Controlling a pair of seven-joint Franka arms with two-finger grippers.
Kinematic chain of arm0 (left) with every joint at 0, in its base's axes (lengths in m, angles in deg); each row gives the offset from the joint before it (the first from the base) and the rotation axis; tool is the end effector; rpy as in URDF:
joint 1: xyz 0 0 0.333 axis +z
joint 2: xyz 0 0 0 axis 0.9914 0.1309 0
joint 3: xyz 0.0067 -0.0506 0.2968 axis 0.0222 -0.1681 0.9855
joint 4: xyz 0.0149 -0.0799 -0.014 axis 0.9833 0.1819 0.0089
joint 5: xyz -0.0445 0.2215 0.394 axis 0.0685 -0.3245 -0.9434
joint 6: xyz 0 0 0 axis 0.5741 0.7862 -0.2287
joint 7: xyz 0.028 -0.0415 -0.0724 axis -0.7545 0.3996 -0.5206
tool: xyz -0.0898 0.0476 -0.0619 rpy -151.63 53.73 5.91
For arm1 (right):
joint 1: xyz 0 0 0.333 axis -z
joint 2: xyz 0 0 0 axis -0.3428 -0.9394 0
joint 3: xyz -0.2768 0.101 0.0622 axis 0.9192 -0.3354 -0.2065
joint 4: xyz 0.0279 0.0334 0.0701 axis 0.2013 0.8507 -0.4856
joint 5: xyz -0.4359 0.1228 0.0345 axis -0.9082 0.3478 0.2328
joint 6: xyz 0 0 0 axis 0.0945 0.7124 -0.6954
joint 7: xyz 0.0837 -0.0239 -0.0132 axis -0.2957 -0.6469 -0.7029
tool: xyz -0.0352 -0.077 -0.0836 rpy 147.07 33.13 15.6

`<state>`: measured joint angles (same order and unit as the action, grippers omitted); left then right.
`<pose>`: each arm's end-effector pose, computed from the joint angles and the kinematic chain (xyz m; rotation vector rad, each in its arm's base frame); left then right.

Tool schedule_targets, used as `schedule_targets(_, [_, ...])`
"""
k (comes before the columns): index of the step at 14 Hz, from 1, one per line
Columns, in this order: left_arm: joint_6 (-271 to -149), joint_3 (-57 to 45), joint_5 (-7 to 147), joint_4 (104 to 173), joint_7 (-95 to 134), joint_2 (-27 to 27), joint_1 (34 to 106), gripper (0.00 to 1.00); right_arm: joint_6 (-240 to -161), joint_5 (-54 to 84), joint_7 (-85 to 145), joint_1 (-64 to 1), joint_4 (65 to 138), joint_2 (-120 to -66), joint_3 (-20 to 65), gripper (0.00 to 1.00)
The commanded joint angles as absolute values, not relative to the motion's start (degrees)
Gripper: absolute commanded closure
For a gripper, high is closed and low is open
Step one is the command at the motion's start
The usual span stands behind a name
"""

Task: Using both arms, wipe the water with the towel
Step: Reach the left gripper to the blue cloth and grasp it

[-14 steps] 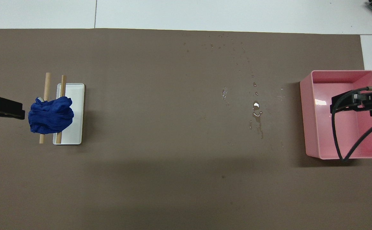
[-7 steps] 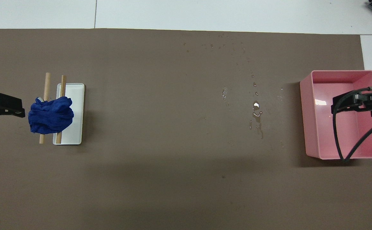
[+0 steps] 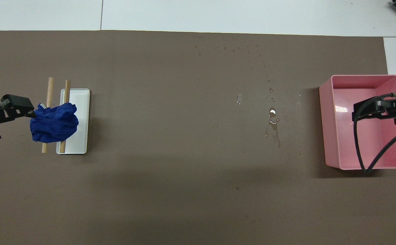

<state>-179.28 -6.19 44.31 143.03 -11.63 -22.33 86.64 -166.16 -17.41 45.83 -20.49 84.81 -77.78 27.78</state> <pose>0.5689 0.0094 0.5285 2.8602 1.2496 0.1654 0.6021 0.0216 0.6221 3.1020 -0.1490 -0.0831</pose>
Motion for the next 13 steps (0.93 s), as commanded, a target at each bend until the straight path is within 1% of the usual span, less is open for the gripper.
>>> schedule_targets(1, [-185.76, -6.60, 44.16, 149.51, -23.04, -24.35, 88.10, 0.00, -166.42, -16.66, 47.13, -20.31, 86.46, -76.32, 27.56, 0.00])
schedule_targets(2, [-187.95, -6.60, 45.12, 151.18, -24.63, -24.44, 88.45, 0.00, -166.51, -16.66, 47.22, -20.31, 86.46, -76.32, 27.56, 0.00])
schedule_targets(5, [-194.97, -6.60, 48.03, 153.38, -38.05, -23.56, 88.37, 0.00, -166.60, -16.66, 47.22, -20.31, 86.46, -76.32, 27.47, 0.00])
schedule_targets(7, [-200.17, -6.60, 48.12, 156.10, -41.69, -23.04, 88.37, 0.00, -166.60, -16.66, 47.22, -20.31, 86.46, -76.32, 27.38, 0.00])
schedule_targets(11, [-206.42, -6.60, 48.12, 156.64, -45.38, -17.77, 88.45, 0.00, -166.51, -16.66, 47.22, -20.31, 86.46, -76.32, 27.38, 0.00])
schedule_targets(13, [-206.96, -6.60, 48.12, 156.82, -46.36, -16.88, 88.37, 0.00, -166.51, -16.66, 47.22, -20.31, 86.46, -76.32, 27.38, 0.00])
